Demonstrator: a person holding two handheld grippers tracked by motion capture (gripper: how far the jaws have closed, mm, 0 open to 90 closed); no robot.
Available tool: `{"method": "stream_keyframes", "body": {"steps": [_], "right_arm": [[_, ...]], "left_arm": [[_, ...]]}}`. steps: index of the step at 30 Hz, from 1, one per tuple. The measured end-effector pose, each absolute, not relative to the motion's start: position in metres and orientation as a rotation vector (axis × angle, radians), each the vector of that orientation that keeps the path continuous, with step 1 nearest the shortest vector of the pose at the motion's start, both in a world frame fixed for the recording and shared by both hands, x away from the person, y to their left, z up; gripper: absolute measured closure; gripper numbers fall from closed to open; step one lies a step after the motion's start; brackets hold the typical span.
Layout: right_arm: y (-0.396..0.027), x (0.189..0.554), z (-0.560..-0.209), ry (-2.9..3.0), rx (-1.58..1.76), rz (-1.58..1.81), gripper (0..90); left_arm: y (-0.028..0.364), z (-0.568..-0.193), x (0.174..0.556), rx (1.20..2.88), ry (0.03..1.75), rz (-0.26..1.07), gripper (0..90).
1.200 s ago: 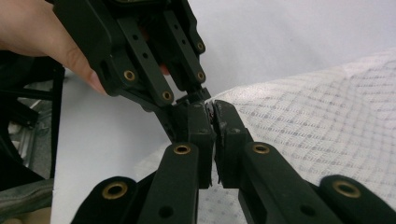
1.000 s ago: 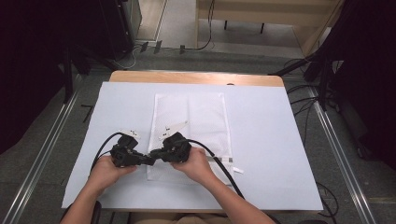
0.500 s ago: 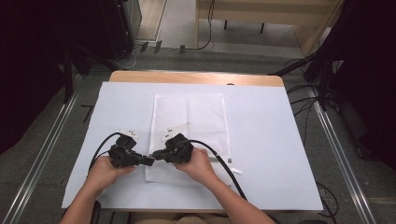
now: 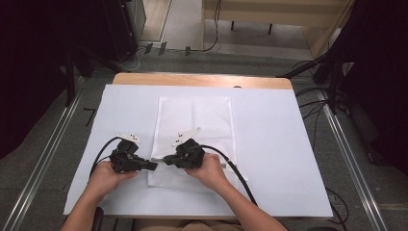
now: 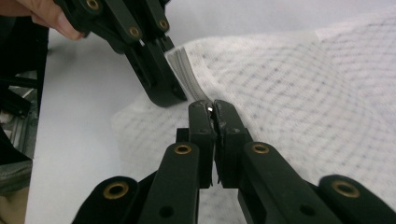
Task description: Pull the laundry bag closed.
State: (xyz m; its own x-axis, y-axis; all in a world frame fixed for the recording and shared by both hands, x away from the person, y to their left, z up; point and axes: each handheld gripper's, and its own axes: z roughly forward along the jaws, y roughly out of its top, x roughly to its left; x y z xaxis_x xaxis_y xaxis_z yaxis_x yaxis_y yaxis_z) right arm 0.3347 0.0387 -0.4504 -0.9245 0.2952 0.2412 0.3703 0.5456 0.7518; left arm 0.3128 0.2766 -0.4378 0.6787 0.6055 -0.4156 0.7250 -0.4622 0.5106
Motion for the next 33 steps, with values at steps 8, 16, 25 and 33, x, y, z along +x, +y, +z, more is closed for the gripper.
{"method": "stream_keyframes", "body": {"steps": [8,16,25,33], "right_arm": [[0.031,0.336,-0.451,-2.703,-0.576,-1.326,88.6],[0.021,0.337,-0.451,-2.693,-0.597,-1.326,88.5],[0.015,0.337,-0.45,-2.694,-0.608,-1.324,88.5],[0.007,0.337,-0.449,-2.69,-0.616,-1.315,88.5]], "left_arm": [[0.277,-0.437,0.312,2.206,1.02,-0.22,88.2],[0.278,-0.436,0.309,2.2,0.997,-0.179,88.1],[0.278,-0.436,0.309,2.198,1.005,-0.168,88.0],[0.278,-0.435,0.308,2.204,0.998,-0.163,87.9]]}}
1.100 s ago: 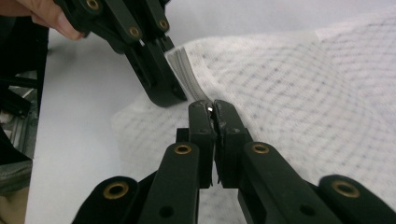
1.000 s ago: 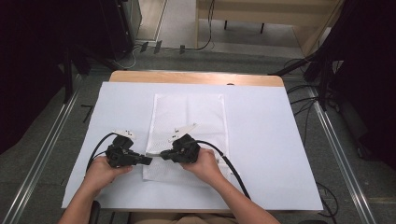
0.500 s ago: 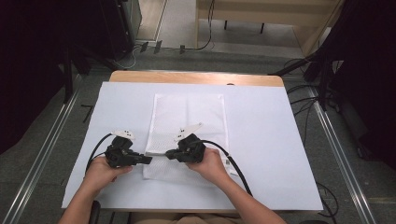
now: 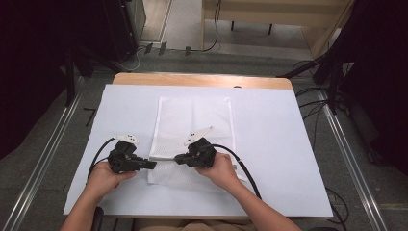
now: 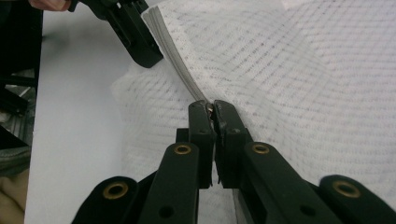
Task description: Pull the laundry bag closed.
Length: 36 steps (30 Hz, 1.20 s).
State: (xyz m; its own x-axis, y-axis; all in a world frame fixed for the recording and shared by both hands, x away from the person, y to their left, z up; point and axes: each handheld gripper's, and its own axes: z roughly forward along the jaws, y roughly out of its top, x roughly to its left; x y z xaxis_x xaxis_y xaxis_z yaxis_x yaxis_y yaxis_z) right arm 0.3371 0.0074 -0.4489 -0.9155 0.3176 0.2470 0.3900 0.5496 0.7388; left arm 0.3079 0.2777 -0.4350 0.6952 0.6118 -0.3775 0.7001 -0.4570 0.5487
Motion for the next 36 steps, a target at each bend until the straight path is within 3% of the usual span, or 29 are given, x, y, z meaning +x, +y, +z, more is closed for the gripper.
{"method": "stream_keyframes", "body": {"steps": [36], "right_arm": [[-0.025,0.339,-0.448,-2.697,-0.675,-1.324,88.4]], "left_arm": [[0.28,-0.435,0.307,2.189,0.998,-0.152,87.7]]}}
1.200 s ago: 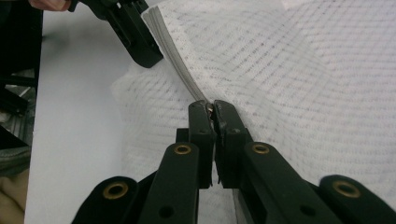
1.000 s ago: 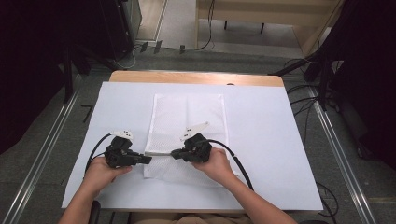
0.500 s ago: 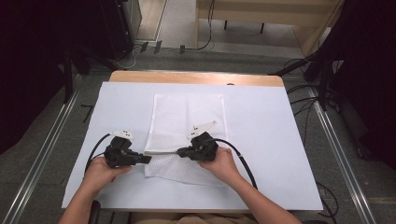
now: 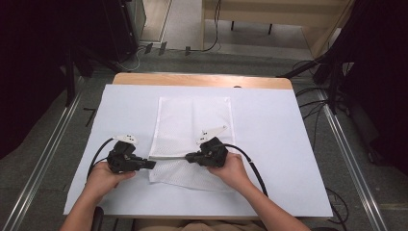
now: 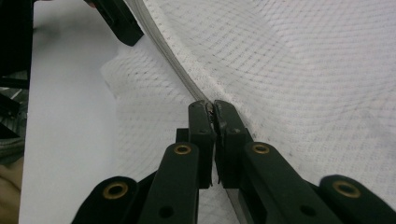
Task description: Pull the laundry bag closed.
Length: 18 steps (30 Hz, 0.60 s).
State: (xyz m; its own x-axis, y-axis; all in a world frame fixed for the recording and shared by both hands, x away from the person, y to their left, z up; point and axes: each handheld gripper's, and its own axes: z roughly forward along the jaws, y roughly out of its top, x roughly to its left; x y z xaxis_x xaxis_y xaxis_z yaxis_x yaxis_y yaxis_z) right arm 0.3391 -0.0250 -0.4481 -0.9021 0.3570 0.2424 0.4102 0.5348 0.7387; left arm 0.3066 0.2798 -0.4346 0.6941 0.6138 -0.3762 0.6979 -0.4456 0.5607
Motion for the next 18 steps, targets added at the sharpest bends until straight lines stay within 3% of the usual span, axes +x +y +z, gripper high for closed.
{"method": "stream_keyframes", "body": {"steps": [18], "right_arm": [[-0.045,0.341,-0.449,-2.698,-0.717,-1.311,88.4]], "left_arm": [[0.281,-0.434,0.306,2.186,0.998,-0.152,87.7]]}}
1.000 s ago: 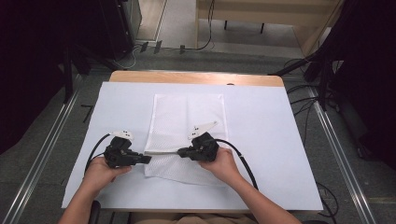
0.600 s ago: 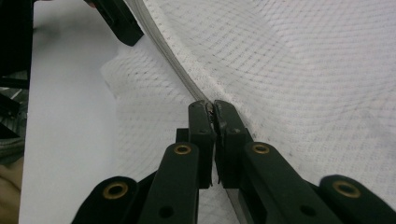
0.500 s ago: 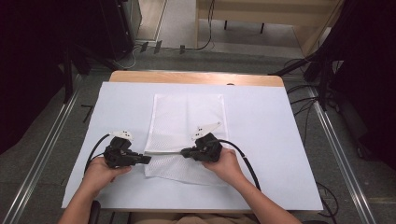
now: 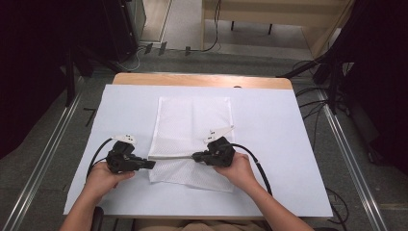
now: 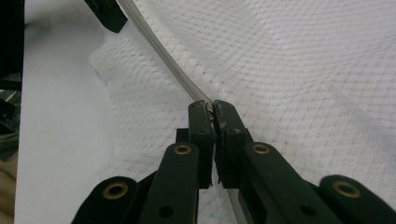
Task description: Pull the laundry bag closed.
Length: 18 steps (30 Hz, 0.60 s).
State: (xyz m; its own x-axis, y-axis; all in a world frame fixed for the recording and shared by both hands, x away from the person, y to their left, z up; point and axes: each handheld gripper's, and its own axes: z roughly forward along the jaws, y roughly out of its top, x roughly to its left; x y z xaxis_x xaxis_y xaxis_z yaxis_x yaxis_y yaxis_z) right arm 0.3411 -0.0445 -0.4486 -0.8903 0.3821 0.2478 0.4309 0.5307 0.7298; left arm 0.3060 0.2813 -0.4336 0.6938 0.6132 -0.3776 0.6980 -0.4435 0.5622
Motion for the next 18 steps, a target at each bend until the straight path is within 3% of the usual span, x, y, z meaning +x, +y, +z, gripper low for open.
{"method": "stream_keyframes", "body": {"steps": [18], "right_arm": [[-0.055,0.34,-0.448,-2.708,-0.726,-1.301,88.4]], "left_arm": [[0.281,-0.433,0.306,2.18,0.997,-0.165,87.8]]}}
